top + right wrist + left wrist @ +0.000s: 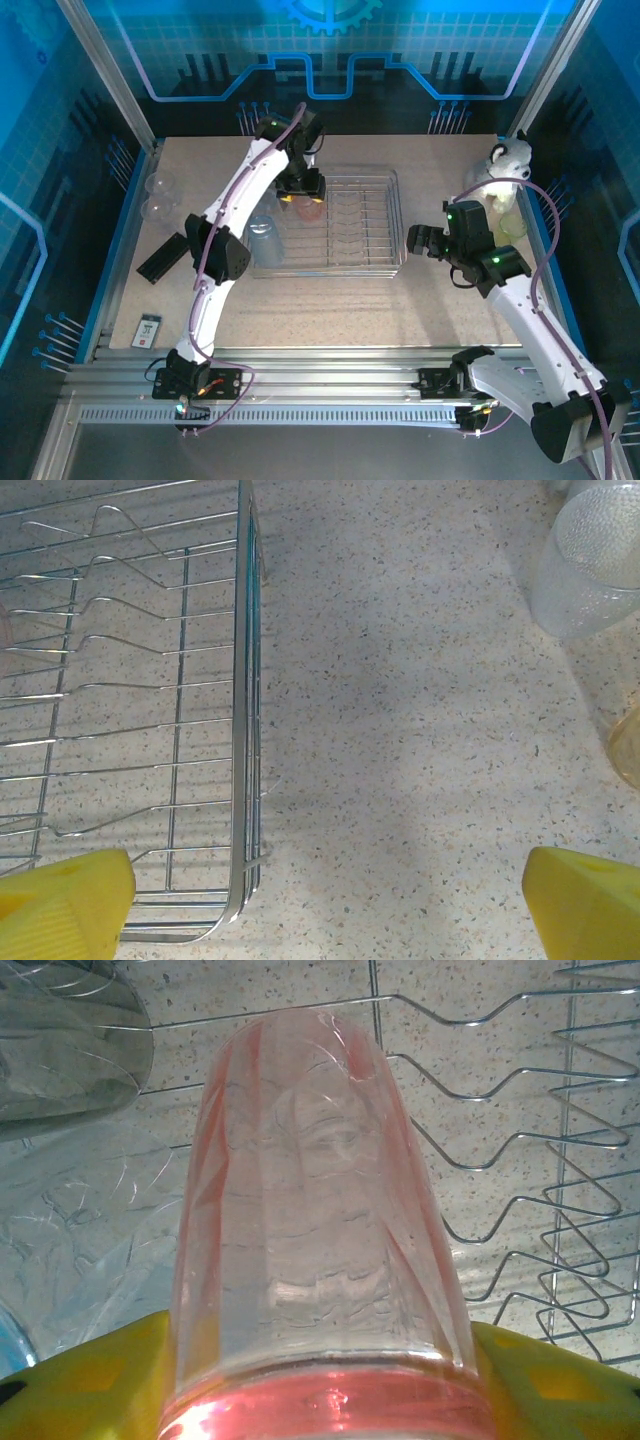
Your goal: Load the cups into the dish rack
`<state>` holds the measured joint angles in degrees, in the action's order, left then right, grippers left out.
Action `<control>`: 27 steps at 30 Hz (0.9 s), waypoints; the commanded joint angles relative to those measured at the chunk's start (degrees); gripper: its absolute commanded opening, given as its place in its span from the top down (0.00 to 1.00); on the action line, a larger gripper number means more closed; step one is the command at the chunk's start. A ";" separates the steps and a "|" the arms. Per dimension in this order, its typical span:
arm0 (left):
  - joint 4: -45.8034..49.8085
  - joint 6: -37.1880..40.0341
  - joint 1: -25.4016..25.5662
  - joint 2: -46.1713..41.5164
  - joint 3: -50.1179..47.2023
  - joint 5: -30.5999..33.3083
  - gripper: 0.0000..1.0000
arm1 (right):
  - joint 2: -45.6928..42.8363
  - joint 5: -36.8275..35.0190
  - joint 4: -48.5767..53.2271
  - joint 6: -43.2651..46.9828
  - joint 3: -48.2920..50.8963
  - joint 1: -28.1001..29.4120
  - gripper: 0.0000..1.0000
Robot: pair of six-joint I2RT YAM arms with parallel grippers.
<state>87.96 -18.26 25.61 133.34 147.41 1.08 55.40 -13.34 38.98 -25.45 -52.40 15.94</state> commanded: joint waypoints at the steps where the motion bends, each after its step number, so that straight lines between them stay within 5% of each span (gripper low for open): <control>1: 1.17 1.12 -0.39 0.33 1.65 -1.33 0.98 | 0.46 -1.07 -0.49 -0.48 -0.16 -0.74 0.00; 12: 3.46 2.24 -0.47 1.23 1.17 1.08 0.92 | 1.16 -0.47 -0.97 -1.00 0.36 -0.70 0.00; 27: 3.11 3.17 -0.64 2.89 0.16 2.21 0.46 | 1.07 0.16 -0.93 -1.58 0.90 -0.65 0.00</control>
<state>89.73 -16.32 25.43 135.50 147.39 2.35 57.17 -13.08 38.30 -26.11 -52.10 15.94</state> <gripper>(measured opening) 0.589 0.999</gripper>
